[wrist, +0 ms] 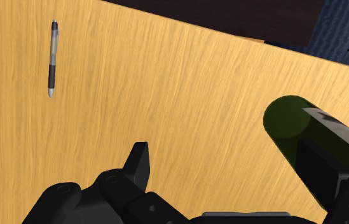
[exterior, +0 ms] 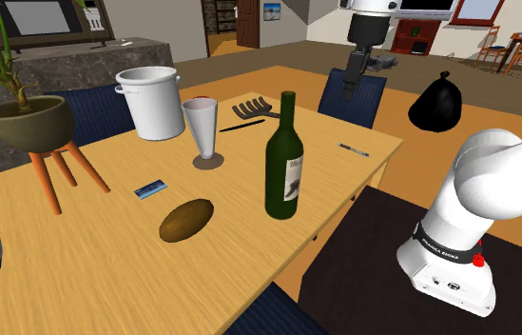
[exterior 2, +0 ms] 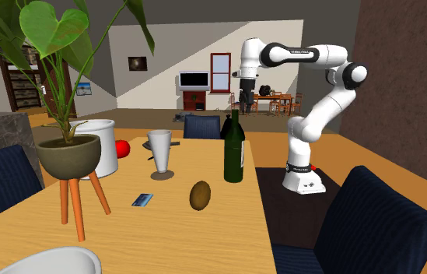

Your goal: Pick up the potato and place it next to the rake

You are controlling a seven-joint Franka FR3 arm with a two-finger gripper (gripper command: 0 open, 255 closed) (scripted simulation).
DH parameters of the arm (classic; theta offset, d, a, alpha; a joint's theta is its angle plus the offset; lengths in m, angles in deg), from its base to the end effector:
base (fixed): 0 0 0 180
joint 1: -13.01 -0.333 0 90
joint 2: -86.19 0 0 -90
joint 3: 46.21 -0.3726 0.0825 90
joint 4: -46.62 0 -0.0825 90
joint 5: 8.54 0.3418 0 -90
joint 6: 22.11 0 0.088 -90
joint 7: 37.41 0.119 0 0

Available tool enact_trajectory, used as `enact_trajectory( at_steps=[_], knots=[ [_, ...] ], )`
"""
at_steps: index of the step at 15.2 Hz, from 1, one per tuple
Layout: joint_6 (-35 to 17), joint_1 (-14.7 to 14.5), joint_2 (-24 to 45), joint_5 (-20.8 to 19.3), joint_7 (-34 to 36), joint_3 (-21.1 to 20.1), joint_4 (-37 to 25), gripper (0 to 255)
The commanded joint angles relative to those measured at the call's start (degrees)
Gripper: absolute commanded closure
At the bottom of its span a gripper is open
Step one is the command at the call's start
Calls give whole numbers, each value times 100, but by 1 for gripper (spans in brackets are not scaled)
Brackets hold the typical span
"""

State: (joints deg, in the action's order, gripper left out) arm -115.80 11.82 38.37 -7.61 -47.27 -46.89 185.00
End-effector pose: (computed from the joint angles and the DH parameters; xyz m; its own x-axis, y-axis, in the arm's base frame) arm 0.2160 0.0105 0.6094 0.9785 0.1989 0.0550 0.1991 -0.9800 0.0020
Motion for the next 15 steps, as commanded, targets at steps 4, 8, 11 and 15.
enact_trajectory(
  at_steps=[4, 8, 11, 15],
  knots=[
    [-345, -200, 642, 33, -202, -123, -206, 0],
    [-729, -445, 1492, 52, -459, -299, -552, 0],
    [-960, -608, 2119, 45, -641, -446, -857, 0],
    [-1196, -805, 2937, -4, -862, -660, -1317, 0]
  ],
)
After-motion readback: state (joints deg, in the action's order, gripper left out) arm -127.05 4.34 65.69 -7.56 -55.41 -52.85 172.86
